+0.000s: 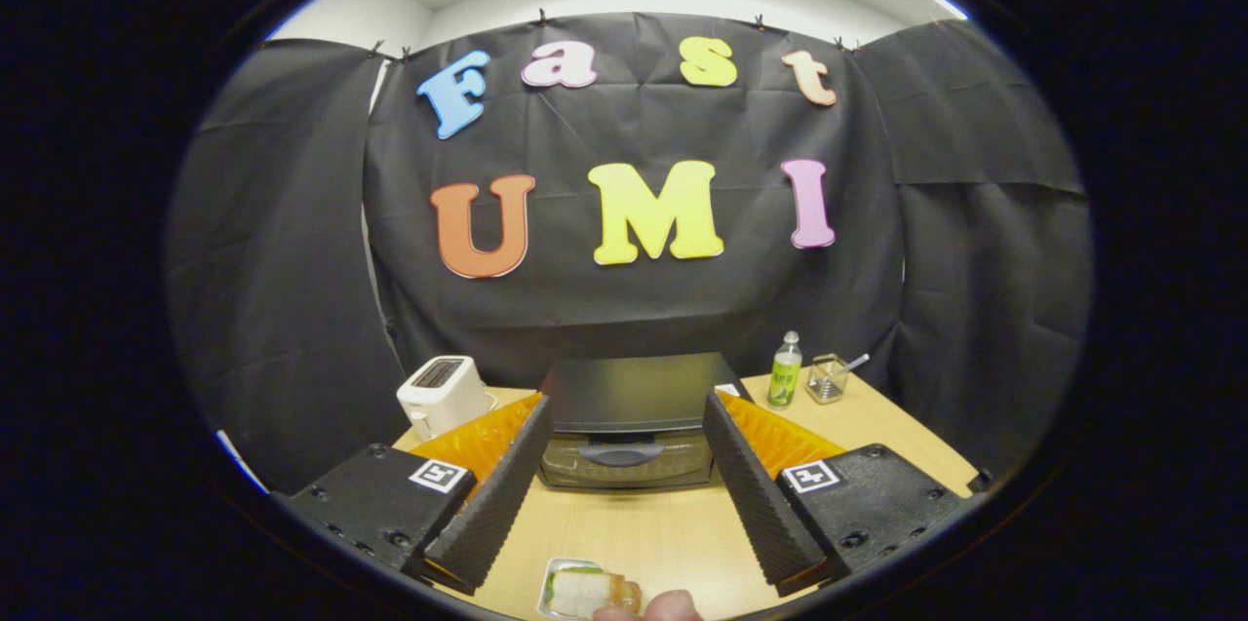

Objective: Open the toaster oven, put the food inside, and close the toaster oven door.

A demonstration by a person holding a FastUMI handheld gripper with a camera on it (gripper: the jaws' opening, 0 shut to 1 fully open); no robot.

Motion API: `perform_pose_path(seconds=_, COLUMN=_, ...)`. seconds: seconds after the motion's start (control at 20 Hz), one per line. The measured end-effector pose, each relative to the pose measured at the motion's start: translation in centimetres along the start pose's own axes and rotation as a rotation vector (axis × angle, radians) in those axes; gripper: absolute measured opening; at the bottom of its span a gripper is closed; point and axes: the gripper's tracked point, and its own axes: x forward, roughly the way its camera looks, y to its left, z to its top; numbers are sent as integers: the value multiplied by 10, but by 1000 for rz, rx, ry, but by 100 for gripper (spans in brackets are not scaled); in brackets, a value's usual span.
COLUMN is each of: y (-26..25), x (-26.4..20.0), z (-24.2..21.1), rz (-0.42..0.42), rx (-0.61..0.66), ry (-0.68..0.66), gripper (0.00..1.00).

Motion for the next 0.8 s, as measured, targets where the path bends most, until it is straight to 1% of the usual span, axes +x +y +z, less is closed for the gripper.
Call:
perform_pose_path(seconds=0.25, y=8, x=54, z=-35, rz=8, rx=1, ry=81, gripper=100)
perform_pose_path(seconds=0.55, y=-2, x=135, z=-88, rz=-33, rx=-9, ry=196, gripper=100)
perform_pose_path(seconds=0.65, y=-6, x=156, z=-106, rz=-50, rx=2, ry=241, gripper=100)
perform_pose_path(seconds=0.8, y=-11, x=181, z=-124, rz=-62, rx=-16, ry=286, gripper=100)
